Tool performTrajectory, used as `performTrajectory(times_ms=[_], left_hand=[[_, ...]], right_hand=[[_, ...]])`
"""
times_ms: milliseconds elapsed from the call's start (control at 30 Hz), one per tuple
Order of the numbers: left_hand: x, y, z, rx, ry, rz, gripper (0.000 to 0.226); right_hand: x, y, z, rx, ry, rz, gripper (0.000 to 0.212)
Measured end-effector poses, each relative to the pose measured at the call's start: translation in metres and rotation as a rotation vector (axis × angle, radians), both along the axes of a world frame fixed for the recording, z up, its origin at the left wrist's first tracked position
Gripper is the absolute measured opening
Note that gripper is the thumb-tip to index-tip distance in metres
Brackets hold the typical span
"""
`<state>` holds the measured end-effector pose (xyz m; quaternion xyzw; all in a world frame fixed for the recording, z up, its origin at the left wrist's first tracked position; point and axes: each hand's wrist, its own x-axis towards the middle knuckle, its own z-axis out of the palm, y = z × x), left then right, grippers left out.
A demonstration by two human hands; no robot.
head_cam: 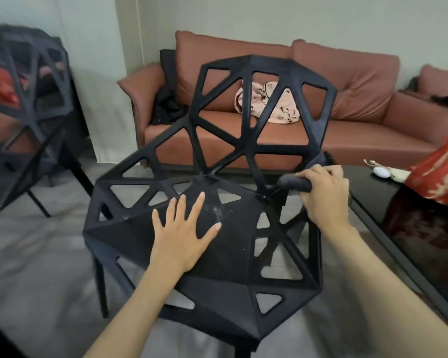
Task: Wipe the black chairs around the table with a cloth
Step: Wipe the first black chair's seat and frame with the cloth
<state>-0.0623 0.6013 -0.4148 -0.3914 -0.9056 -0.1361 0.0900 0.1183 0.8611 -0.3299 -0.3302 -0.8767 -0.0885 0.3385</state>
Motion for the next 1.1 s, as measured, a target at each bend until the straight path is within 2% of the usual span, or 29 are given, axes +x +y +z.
performTrajectory(times_ms=[67, 200, 300, 367, 433, 533, 600, 700, 800, 933, 1100], left_hand=[[0.004, -0.004, 0.002, 0.035, 0.073, 0.016, 0.079], [0.006, -0.015, 0.003, 0.111, 0.042, 0.018, 0.071], [-0.034, -0.033, 0.013, 0.166, 0.154, 0.060, 0.065], [-0.078, -0.047, 0.019, 0.222, 0.157, 0.198, 0.062], [-0.112, -0.062, 0.024, 0.281, 0.025, 0.365, 0.070], [-0.144, -0.072, 0.019, 0.405, -0.272, 0.507, 0.079], [-0.151, -0.074, 0.020, 0.498, -0.478, 0.537, 0.084], [-0.150, -0.074, 0.024, 0.670, -0.632, 0.556, 0.075], [-0.137, -0.079, 0.024, 0.795, -0.695, 0.536, 0.081], [-0.087, -0.078, 0.031, 0.832, -0.636, 0.580, 0.062], [-0.038, -0.083, 0.024, 0.969, -0.616, 0.637, 0.059]], right_hand=[[0.015, -0.037, -0.006, 0.017, -0.044, -0.033, 0.036], [0.054, -0.099, -0.027, -0.036, -0.069, -0.065, 0.042], [0.072, -0.121, -0.038, -0.099, -0.058, -0.069, 0.044], [0.073, -0.124, -0.043, -0.133, -0.035, -0.060, 0.048], [0.071, -0.127, -0.046, -0.150, -0.020, -0.042, 0.051], [0.068, -0.128, -0.047, -0.167, 0.014, -0.015, 0.053], [0.068, -0.126, -0.048, -0.187, 0.016, -0.001, 0.054], [0.069, -0.121, -0.049, -0.186, 0.017, 0.011, 0.053], [0.071, -0.107, -0.049, -0.177, 0.016, 0.030, 0.050], [0.079, -0.070, -0.051, -0.131, -0.032, 0.055, 0.049], [0.095, -0.034, -0.050, -0.113, -0.052, 0.078, 0.052]])
